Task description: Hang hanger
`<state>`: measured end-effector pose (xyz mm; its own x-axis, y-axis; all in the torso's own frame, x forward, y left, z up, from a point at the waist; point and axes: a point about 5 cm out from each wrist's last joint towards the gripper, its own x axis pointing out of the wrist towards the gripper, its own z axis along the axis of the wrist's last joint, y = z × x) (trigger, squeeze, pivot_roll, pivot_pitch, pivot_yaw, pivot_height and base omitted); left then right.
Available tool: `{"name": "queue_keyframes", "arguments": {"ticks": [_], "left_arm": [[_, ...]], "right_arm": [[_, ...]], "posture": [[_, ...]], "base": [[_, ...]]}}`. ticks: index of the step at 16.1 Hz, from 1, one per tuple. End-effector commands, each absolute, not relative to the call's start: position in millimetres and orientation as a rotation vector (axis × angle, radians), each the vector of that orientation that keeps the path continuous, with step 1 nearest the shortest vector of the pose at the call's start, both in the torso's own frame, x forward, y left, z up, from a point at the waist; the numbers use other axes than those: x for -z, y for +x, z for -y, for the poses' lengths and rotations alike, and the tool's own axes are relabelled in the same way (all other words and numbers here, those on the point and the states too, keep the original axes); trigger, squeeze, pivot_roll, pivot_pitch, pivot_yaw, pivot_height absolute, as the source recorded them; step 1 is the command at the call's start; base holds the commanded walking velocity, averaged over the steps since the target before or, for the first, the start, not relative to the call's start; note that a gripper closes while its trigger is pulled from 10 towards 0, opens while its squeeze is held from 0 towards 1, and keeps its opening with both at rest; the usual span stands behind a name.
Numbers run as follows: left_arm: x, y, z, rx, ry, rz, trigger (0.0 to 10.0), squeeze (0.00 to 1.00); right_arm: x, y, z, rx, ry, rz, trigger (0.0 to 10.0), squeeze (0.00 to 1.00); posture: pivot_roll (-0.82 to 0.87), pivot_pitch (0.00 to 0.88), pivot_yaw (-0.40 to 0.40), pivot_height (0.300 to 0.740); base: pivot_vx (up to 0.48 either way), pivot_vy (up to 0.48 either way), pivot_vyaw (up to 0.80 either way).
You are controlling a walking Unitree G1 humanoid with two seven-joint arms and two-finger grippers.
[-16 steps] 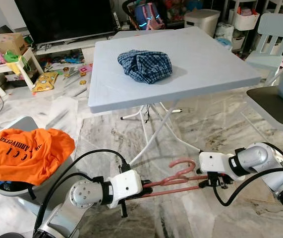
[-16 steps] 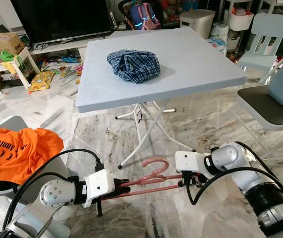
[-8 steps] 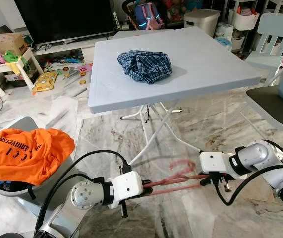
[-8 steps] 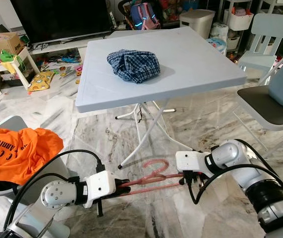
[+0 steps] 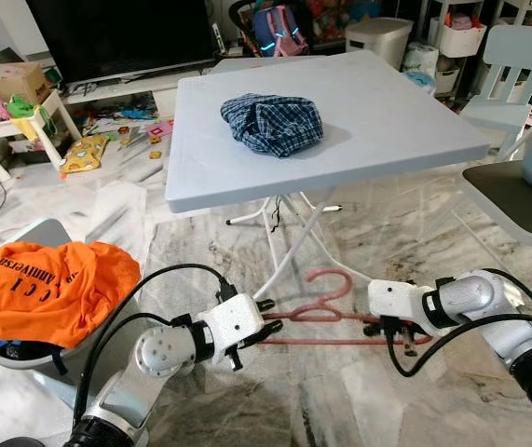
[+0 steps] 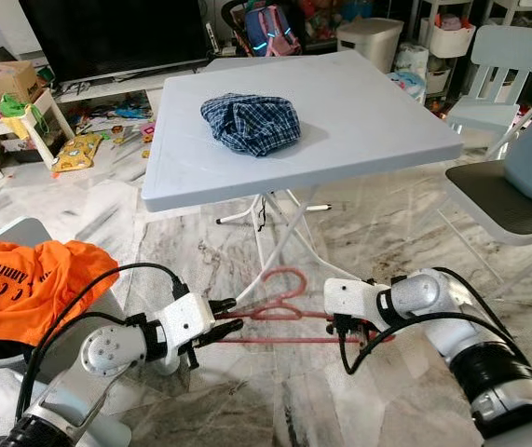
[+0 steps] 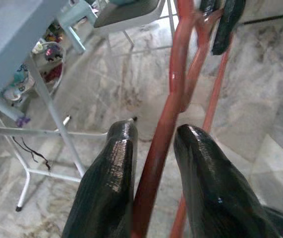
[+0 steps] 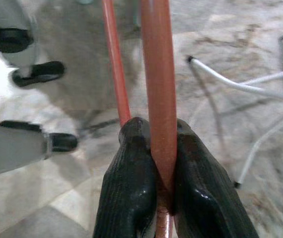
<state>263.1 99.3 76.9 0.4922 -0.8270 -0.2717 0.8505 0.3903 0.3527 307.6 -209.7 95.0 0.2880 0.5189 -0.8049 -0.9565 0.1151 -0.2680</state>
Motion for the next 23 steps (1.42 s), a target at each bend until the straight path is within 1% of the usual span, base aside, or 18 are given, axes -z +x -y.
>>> {"name": "queue_keyframes", "arguments": {"ticks": [1,2,4,6,7,8,10,11,12,13,14,15,16,17,19,21,22,23], "left_arm": [[-78.1,265.1,-102.1,1.06,0.477,-0.051,10.0,1.0],[-78.8,264.7,-101.5,1.06,0.464,-0.035,10.0,1.0],[-79.4,263.6,-102.8,1.041,0.437,-0.031,10.0,1.0],[-84.5,263.0,-107.8,0.915,0.296,-0.035,10.0,1.0],[-80.0,271.1,-120.1,0.687,0.234,-0.057,10.0,1.0],[-79.9,273.2,-124.5,0.613,0.197,-0.05,10.0,1.0],[-77.6,278.4,-141.6,0.351,0.037,-0.055,10.0,1.0],[-77.1,278.9,-145.2,0.299,0.018,-0.054,10.0,1.0],[-74.3,278.9,-153.6,0.199,-0.006,-0.056,10.0,1.0],[-72.1,278.9,-157.6,0.153,0.0,-0.07,10.0,1.0],[-69.5,278.3,-158.3,0.159,-0.003,-0.084,10.0,1.0],[-68.3,277.6,-157.5,0.177,-0.007,-0.099,10.0,1.0],[-68.2,277.4,-157.0,0.19,-0.009,-0.104,10.0,1.0],[-68.2,277.8,-156.0,0.214,-0.017,-0.109,10.0,1.0],[-70.5,281.4,-152.1,0.218,-0.045,-0.108,10.0,1.0],[-72.6,283.6,-146.0,0.234,-0.066,-0.105,10.0,1.0],[-73.1,284.3,-142.9,0.247,-0.086,-0.108,10.0,0.0],[-73.3,284.2,-141.8,0.255,-0.09,-0.108,10.0,0.0]], "right_arm": [[-93.2,310.0,210.9,-1.121,-0.875,-0.597,0.0,0.0],[-86.5,310.2,213.1,-1.05,-0.872,-0.602,0.0,0.0],[-82.8,312.3,215.8,-0.979,-0.865,-0.604,0.0,0.0],[-80.8,318.1,221.3,-0.812,-0.83,-0.561,0.0,0.0],[-82.8,324.0,226.0,-0.629,-0.708,-0.505,0.0,0.0],[-81.8,324.1,228.9,-0.561,-0.657,-0.495,0.0,0.0],[-71.3,314.4,235.6,-0.391,-0.442,-0.51,0.0,0.0],[-68.1,310.7,235.8,-0.374,-0.393,-0.525,0.0,0.0],[-61.0,300.2,235.5,-0.302,-0.28,-0.531,0.0,0.0],[-58.3,295.2,235.2,-0.25,-0.238,-0.532,0.0,0.0],[-56.3,290.6,234.7,-0.186,-0.172,-0.531,0.0,0.0],[-56.0,286.2,234.2,-0.08,-0.084,-0.526,0.0,0.0],[-56.2,284.2,234.0,-0.033,-0.045,-0.527,3.4,0.0],[-56.7,281.0,232.7,0.029,0.001,-0.527,10.0,0.0],[-63.5,277.9,223.9,0.093,0.056,-0.465,10.0,0.0],[-61.1,275.6,218.5,0.112,0.083,-0.496,10.0,0.0],[-61.1,275.7,217.0,0.116,0.085,-0.505,10.0,0.0],[-62.0,276.1,217.2,0.119,0.083,-0.505,10.0,0.0]], "posture": [[-0.18,0.0,0.089,0.74],[-0.18,0.0,0.088,0.74],[-0.18,0.0,0.087,0.74],[-0.18,0.0,0.082,0.74],[-0.17,0.0,0.077,0.74],[-0.17,0.0,0.075,0.74],[-0.17,0.0,0.07,0.74],[-0.17,0.0,0.071,0.74],[-0.17,0.0,0.071,0.74],[-0.18,0.0,0.071,0.74],[-0.18,0.0,0.073,0.74],[-0.18,0.0,0.079,0.74],[-0.18,0.0,0.081,0.74],[-0.19,0.0,0.086,0.74],[-0.19,0.0,0.097,0.74],[-0.2,0.0,0.098,0.74],[-0.2,0.0,0.097,0.74],[-0.2,0.0,0.097,0.74]], "base": [[0.0,0.0,0.0],[0.0,0.0,0.0],[0.0,0.0,0.0],[0.0,0.0,0.0],[0.0,0.0,0.0],[0.0,0.0,0.0],[0.0,0.0,0.0],[0.0,0.0,0.0],[0.0,0.0,0.0],[0.0,0.0,0.0],[0.0,0.0,0.0],[0.0,0.0,0.0],[0.0,0.0,0.0],[0.0,0.0,0.0],[0.0,0.0,0.0],[0.0,0.0,0.0],[0.0,0.0,-0.78],[0.0,0.0,-0.78]]}}
